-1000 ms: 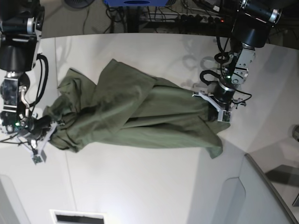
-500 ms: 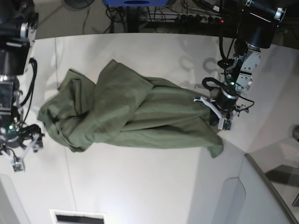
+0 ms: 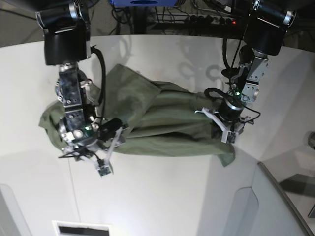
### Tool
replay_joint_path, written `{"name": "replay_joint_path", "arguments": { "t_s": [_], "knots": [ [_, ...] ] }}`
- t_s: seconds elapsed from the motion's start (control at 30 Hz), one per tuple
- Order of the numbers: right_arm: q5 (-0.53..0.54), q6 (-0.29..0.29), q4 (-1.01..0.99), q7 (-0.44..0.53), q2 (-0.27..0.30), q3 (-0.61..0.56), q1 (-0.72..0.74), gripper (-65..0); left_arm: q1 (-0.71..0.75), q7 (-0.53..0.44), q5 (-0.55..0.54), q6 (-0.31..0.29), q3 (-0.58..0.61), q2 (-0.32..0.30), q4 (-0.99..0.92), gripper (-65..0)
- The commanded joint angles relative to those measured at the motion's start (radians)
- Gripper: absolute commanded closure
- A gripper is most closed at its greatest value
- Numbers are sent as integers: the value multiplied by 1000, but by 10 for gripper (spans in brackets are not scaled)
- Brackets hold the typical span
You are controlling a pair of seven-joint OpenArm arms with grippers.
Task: Layout the t-shirt on the table in an organized manner, then fold the t-shirt properly
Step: 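Drag the right gripper's end of the shirt away from the left gripper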
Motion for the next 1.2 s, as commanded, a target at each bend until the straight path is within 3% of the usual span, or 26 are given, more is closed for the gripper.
{"name": "replay_joint_path", "arguments": {
  "t_s": [0.0,0.23,0.33,0.47,0.57,0.63,0.73,0.83,0.93,1.17],
  "knots": [
    [-2,-27,-9,23,-6,-6,29,-434,-15,-25,3,10,-7,-13,-3,0],
    [-2,-59,-99,27,-35,-83,33,-435,-12,-34,3,10,-1,-9,-97,0],
    [0,-91,-152,59,-36,-82,50,-438,-9,-34,3,10,4,-9,-101,0],
    [1,-93,-230,102,-39,-82,64,-434,8,-34,3,10,4,-6,-92,0],
    [73,-93,-291,116,-38,-82,88,-419,8,-34,3,9,-1,5,-101,0],
    [118,-93,-310,116,-35,-83,99,-327,8,-34,3,9,-1,5,-101,0],
    [130,-93,-307,112,-33,-83,99,-132,8,-34,3,9,-2,5,-101,0],
    [130,-93,-279,110,-33,-83,93,-38,8,-34,3,9,-4,5,-101,0],
    [128,-93,-205,79,-29,-83,59,-12,8,-34,3,9,-4,5,-101,0],
    [132,-93,98,-89,37,-82,-42,-8,12,-34,3,9,-4,5,-95,0]
  ]
}}
